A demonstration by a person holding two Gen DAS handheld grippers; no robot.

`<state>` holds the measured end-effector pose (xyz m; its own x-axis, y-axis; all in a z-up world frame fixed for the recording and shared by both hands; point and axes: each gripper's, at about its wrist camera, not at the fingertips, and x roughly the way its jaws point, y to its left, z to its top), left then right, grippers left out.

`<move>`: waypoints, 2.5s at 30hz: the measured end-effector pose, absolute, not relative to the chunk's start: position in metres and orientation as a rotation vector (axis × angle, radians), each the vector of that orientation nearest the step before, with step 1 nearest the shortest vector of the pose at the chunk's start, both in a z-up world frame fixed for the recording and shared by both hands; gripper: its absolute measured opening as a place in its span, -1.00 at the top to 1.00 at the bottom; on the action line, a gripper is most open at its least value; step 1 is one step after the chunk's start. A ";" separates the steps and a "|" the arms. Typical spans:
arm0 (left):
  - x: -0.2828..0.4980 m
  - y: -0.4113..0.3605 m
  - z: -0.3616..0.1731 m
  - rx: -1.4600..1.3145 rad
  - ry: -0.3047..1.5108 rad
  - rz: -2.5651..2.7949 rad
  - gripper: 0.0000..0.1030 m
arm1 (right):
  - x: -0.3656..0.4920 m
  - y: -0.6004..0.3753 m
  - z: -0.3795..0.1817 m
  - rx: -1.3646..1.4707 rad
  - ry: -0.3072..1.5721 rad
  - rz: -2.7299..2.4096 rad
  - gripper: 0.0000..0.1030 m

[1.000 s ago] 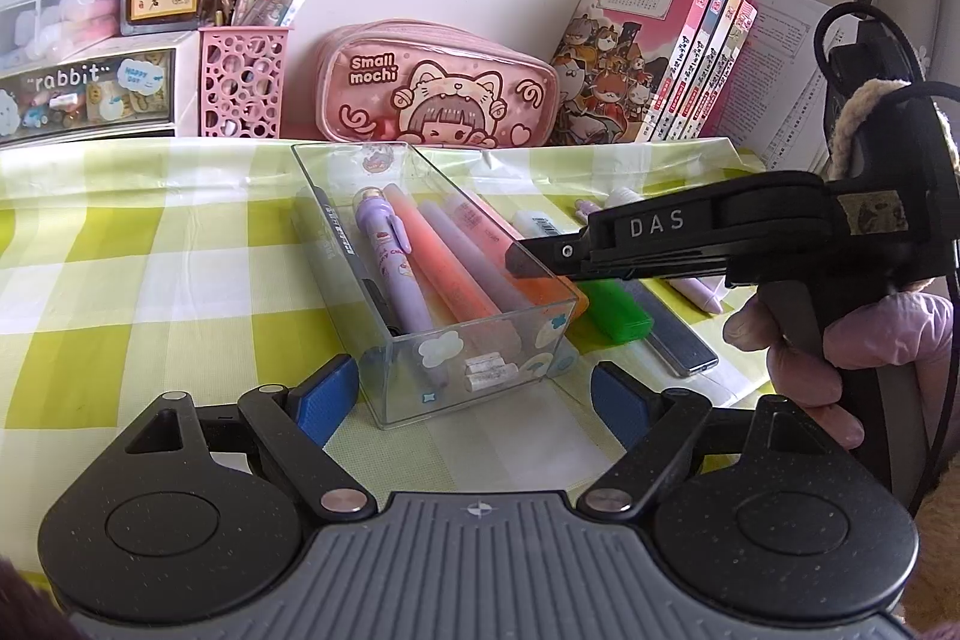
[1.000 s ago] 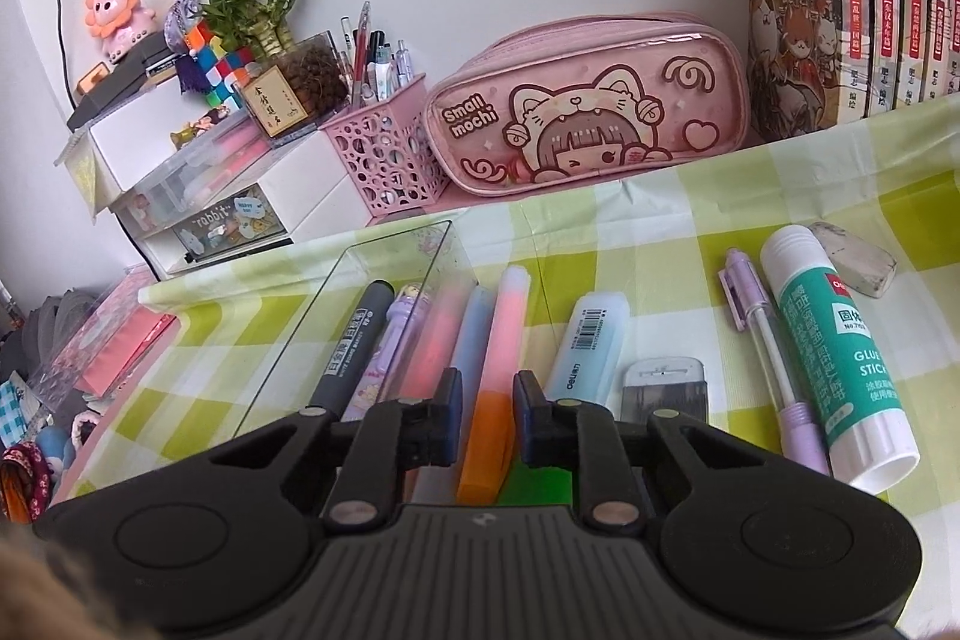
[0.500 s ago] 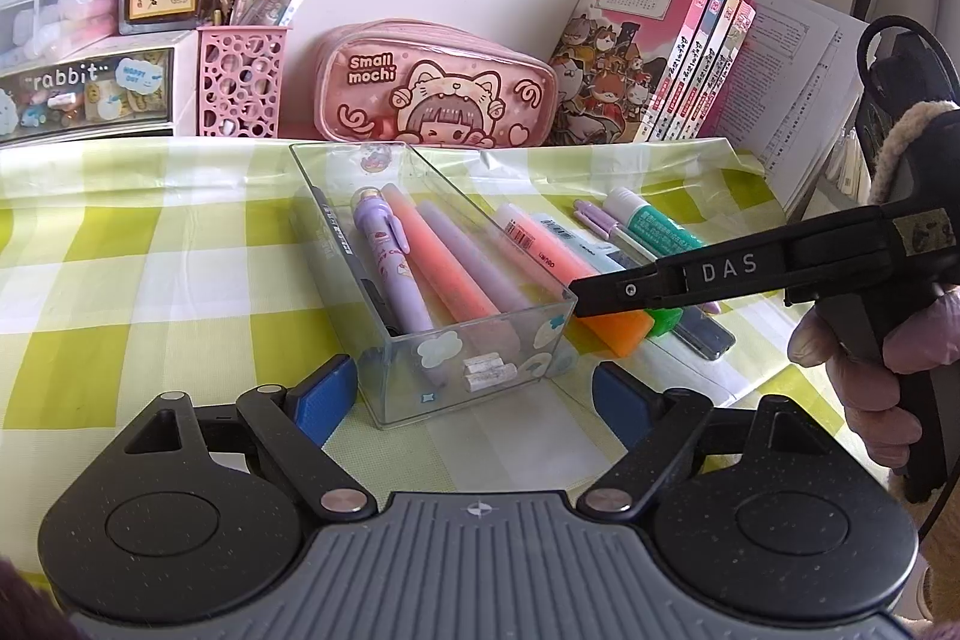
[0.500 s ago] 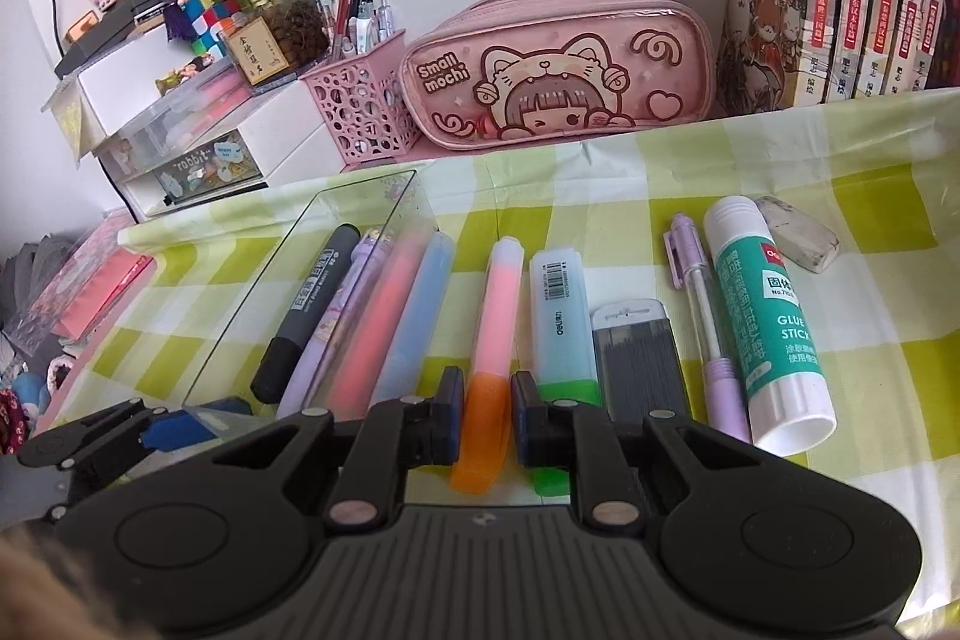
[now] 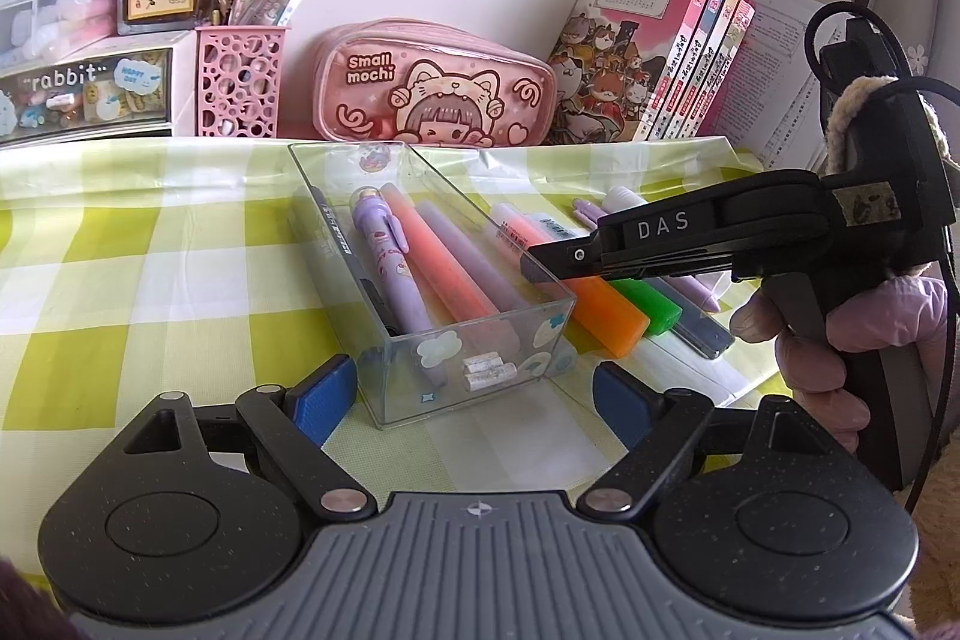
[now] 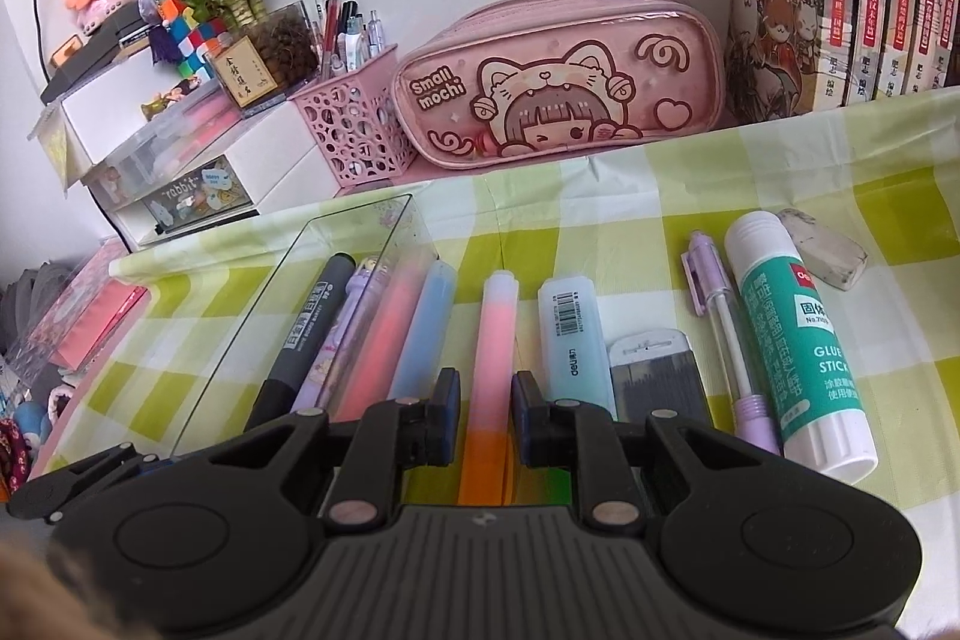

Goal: Organize stationery
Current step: 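Carry the orange highlighter over the clear box and lower it inside, then open the right gripper and withdraw it from the box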

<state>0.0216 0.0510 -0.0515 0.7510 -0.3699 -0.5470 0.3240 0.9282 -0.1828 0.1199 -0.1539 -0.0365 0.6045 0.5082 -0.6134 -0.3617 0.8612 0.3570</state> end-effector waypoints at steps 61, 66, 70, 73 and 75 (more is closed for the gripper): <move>0.021 0.049 -0.051 -0.080 0.613 -0.385 -0.61 | 0.161 -0.102 -0.017 0.536 0.923 0.566 0.29; 0.021 0.049 -0.051 -0.080 0.613 -0.385 -0.61 | 0.153 -0.107 -0.009 0.525 0.894 0.574 0.27; 0.021 0.049 -0.051 -0.080 0.613 -0.385 -0.61 | 0.145 -0.114 -0.003 0.492 0.862 0.564 0.14; 0.021 0.049 -0.051 -0.079 0.613 -0.385 -0.61 | 0.139 -0.122 -0.001 0.474 0.839 0.549 0.06; 0.020 0.048 -0.051 -0.079 0.613 -0.384 -0.61 | 0.135 -0.129 -0.001 0.474 0.832 0.534 -0.03</move>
<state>0.0205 0.0485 -0.0510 0.7496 -0.3742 -0.5460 0.3276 0.9265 -0.1852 0.1348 -0.1291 -0.0014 0.5578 0.6117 -0.5609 -0.2554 0.7696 0.5853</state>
